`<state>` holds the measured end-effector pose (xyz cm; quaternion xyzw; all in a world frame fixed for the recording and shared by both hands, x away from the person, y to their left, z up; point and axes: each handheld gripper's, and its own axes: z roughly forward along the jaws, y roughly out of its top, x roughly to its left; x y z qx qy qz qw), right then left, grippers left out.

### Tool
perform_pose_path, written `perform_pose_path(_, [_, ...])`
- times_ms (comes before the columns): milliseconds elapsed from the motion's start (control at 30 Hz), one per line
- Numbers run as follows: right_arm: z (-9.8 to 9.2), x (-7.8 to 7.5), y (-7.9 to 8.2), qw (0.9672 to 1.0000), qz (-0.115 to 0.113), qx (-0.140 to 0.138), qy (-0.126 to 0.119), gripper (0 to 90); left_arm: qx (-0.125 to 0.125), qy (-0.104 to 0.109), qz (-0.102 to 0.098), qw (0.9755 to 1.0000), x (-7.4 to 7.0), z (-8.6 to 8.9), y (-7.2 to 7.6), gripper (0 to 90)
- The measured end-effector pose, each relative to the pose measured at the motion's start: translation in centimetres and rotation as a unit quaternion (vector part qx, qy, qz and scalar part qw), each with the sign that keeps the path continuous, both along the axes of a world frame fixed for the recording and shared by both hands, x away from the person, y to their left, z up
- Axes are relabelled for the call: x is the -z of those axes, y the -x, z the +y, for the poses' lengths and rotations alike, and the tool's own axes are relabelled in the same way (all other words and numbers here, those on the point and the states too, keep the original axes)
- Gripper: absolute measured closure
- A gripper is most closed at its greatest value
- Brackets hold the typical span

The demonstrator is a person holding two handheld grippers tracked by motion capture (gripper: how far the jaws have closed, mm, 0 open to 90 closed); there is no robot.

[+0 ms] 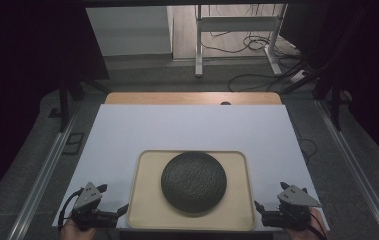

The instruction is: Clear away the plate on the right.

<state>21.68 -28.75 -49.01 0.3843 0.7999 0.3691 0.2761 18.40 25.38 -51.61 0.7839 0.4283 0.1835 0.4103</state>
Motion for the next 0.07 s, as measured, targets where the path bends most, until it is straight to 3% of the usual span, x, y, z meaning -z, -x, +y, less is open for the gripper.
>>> perform_pose_path(67, [-0.12,0.25,-0.07,1.0,0.005,0.002,0.006,0.0,0.0,0.0,0.0,1.0,-0.01,-0.05,-0.04,0.0])
